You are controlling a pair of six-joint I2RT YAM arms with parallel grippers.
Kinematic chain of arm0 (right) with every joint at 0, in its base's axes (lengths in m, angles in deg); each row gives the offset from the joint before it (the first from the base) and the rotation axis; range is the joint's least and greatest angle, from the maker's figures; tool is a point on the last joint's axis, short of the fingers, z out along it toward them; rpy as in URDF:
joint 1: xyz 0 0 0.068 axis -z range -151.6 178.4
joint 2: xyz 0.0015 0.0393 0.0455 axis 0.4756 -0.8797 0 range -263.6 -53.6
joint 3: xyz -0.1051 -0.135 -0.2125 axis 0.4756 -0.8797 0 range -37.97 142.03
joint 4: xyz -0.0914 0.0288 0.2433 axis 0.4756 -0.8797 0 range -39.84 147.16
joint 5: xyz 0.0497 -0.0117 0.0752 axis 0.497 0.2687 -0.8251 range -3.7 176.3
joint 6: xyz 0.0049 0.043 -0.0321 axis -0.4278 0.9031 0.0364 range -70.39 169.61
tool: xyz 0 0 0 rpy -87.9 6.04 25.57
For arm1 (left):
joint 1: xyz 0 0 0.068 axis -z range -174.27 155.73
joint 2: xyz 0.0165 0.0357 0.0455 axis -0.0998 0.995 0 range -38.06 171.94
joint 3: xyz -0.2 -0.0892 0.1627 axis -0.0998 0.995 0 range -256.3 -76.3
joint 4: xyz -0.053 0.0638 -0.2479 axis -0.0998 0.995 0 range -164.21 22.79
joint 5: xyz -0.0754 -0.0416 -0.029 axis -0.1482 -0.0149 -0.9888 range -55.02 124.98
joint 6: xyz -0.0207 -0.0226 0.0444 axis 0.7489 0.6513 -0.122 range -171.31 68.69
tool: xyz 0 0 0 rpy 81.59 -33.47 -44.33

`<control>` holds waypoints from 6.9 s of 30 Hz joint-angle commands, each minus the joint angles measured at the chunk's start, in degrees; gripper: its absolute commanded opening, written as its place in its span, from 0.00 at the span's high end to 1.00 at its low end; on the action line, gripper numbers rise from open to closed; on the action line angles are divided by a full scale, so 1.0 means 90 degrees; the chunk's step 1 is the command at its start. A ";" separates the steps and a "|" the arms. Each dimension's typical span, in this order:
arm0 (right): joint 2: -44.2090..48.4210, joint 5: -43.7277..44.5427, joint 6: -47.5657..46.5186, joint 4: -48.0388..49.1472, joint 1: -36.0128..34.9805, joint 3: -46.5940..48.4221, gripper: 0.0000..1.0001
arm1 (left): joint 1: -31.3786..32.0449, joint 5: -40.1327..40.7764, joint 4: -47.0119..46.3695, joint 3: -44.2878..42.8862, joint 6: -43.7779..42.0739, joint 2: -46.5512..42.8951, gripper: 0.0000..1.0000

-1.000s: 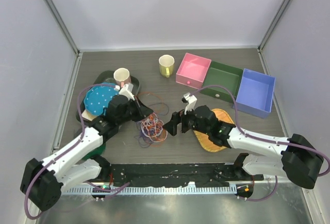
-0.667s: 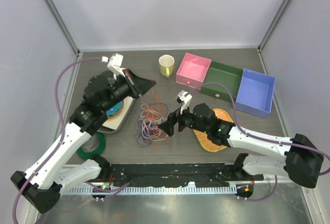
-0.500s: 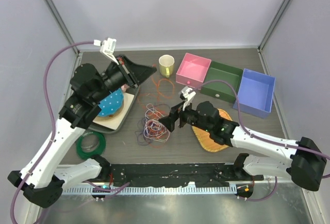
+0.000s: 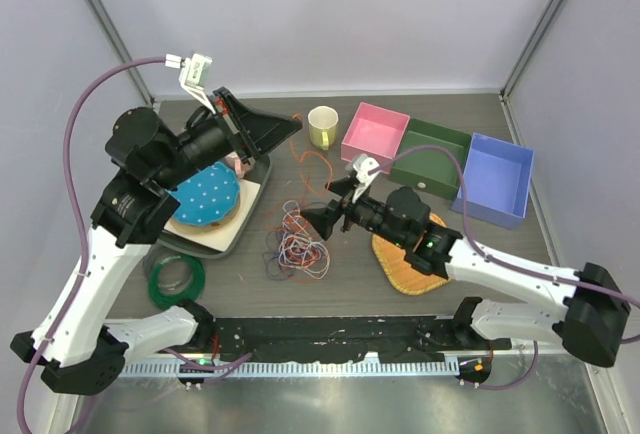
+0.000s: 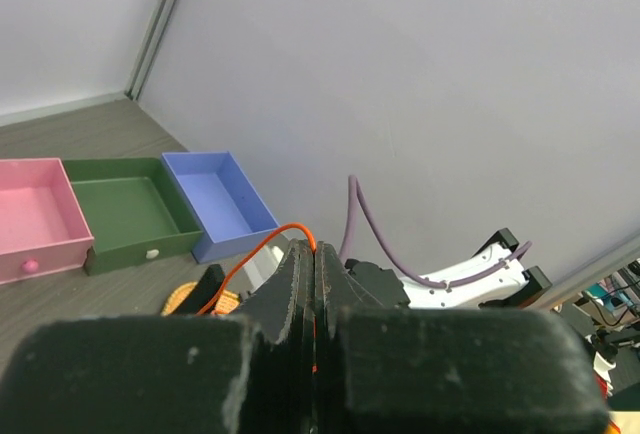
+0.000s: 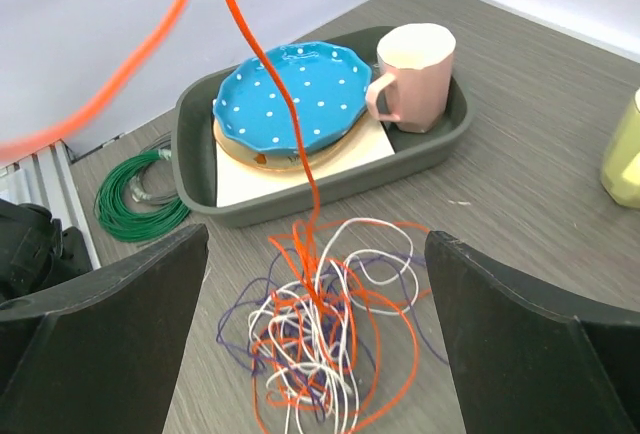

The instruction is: Untangle the cables

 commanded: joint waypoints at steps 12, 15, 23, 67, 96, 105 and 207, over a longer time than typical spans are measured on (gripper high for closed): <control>-0.1519 0.1030 0.0068 0.0099 -0.0006 0.1509 0.99 | 0.0024 0.2405 0.1368 0.0708 -0.0383 -0.0758 1.00; -0.1206 0.1314 -0.0050 -0.0516 -0.0006 0.2202 0.99 | 0.0024 0.2978 0.0891 0.2472 -0.0159 -0.1509 0.31; -0.1038 0.1042 -0.0051 -0.1864 -0.0006 0.4243 0.99 | 0.0024 0.1621 -0.0506 0.5351 -0.0392 -0.2439 0.00; -0.2171 0.3394 0.0565 -0.5215 0.4758 0.7956 0.99 | 0.0024 0.3759 -0.0018 0.6505 0.0467 -0.1903 0.00; -0.1819 0.3434 0.2186 -0.4190 0.7122 0.3709 0.99 | 0.0033 0.3925 -0.0029 0.6544 0.0476 -0.1472 0.00; -0.1712 0.4097 0.2450 -0.4541 0.7201 0.3259 0.97 | 0.0024 0.3857 -0.0028 0.6505 0.0476 -0.1355 0.00; 0.0552 0.4929 0.1865 -0.4259 0.2767 0.1326 0.99 | -0.0006 0.6708 0.2901 0.5919 0.2254 -0.2525 1.00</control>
